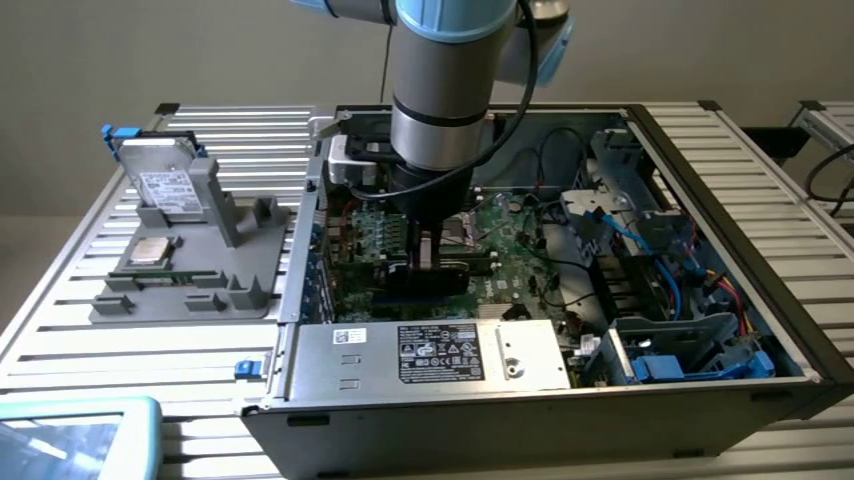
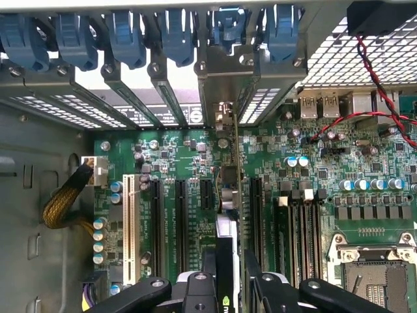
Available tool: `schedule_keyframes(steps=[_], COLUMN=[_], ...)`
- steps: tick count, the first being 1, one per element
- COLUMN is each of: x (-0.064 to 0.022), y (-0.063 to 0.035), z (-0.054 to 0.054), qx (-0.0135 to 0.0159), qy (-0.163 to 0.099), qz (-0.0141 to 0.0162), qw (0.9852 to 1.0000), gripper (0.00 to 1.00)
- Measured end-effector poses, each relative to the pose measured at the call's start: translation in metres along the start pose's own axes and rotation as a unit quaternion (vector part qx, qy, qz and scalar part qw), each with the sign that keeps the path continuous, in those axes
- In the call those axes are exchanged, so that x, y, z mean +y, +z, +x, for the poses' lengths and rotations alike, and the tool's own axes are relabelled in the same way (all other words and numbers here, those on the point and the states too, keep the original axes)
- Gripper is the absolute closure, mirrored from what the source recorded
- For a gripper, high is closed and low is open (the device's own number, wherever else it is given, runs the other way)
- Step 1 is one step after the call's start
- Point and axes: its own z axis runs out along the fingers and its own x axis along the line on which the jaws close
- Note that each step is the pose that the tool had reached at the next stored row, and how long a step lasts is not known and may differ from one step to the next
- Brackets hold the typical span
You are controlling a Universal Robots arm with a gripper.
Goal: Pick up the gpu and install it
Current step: 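Insert the gpu into the slot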
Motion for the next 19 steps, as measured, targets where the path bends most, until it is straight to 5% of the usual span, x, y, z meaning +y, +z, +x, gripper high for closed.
schedule_keyframes(steps=[19], x=[0.0015], y=[0.0003], z=[0.0001], qx=[0.0], qy=[0.0], qz=[0.0006], qw=[1.0], gripper=[0.73])
